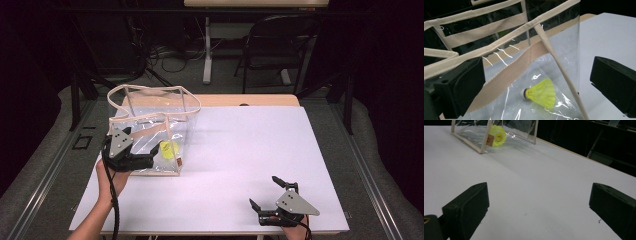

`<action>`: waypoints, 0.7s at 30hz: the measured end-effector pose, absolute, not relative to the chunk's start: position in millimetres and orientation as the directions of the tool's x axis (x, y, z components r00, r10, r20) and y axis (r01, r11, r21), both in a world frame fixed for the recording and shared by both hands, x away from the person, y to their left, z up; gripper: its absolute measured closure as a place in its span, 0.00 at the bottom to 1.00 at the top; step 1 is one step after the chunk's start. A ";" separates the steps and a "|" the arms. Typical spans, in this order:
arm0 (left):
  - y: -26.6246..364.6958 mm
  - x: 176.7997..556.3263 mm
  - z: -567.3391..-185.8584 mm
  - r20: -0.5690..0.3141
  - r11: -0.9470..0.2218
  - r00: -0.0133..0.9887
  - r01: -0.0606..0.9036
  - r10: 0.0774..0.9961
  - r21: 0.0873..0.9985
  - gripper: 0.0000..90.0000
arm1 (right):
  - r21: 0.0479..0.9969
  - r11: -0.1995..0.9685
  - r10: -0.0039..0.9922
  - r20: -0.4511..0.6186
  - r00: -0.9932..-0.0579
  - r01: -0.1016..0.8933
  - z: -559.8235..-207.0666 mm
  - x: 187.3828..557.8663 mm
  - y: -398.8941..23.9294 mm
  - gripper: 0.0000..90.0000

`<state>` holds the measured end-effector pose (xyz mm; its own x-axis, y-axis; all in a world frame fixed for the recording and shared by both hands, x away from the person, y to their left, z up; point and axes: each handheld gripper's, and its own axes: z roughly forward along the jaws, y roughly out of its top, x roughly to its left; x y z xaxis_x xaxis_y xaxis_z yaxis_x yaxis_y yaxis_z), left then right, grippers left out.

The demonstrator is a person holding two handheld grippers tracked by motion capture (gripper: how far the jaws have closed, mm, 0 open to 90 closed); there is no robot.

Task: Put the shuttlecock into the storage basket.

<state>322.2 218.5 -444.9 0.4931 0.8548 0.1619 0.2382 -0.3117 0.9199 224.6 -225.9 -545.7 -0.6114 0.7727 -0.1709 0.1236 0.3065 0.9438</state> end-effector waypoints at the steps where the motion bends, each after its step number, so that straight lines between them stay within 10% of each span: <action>1: 218.6 321.0 -446.1 0.165 -0.316 0.496 0.237 0.852 0.919 0.00 | 0.943 0.309 0.771 -0.173 -0.613 0.123 -545.8 224.8 -225.8 0.02; 21: 224.0 295.9 -473.6 0.163 -0.314 0.597 0.158 0.786 0.936 0.00 | 0.944 0.306 0.771 -0.170 -0.614 0.123 -546.0 224.5 -225.7 0.02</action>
